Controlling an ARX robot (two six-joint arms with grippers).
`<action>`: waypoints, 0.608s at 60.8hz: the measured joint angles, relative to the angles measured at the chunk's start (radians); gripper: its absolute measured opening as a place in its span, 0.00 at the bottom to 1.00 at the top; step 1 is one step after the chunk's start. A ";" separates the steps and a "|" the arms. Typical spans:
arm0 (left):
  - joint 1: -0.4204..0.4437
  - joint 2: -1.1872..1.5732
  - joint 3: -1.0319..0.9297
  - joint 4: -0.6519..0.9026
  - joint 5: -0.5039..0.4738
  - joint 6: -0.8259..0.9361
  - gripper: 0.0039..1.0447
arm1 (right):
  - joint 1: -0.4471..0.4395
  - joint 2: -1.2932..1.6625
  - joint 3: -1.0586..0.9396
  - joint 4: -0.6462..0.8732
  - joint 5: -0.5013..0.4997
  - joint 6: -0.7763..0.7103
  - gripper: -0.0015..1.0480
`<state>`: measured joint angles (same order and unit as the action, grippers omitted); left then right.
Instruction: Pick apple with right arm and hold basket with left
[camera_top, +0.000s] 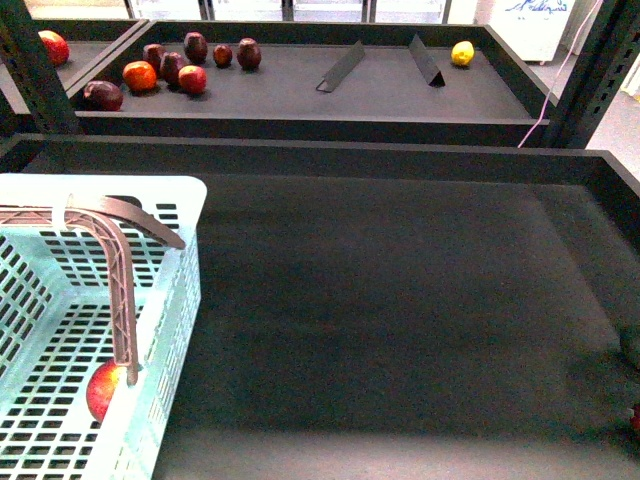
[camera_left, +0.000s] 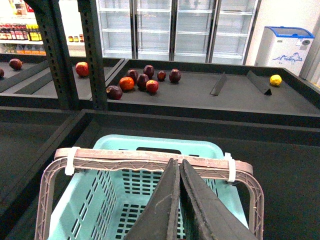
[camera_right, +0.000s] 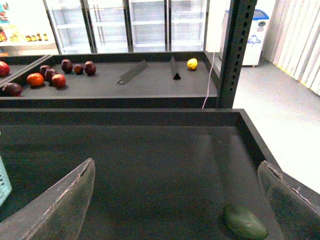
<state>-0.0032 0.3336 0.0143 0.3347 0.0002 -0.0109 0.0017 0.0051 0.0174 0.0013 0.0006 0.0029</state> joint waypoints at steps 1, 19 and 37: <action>0.000 -0.007 0.000 -0.008 0.000 0.000 0.03 | 0.000 0.000 0.000 0.000 0.000 0.000 0.92; 0.000 -0.135 0.000 -0.135 0.000 0.000 0.03 | 0.000 0.000 0.000 0.000 0.000 0.000 0.92; 0.000 -0.327 0.000 -0.332 0.000 0.000 0.03 | 0.000 0.000 0.000 0.000 0.000 0.000 0.92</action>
<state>-0.0032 0.0067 0.0143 0.0032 -0.0002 -0.0109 0.0017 0.0051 0.0174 0.0013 0.0002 0.0029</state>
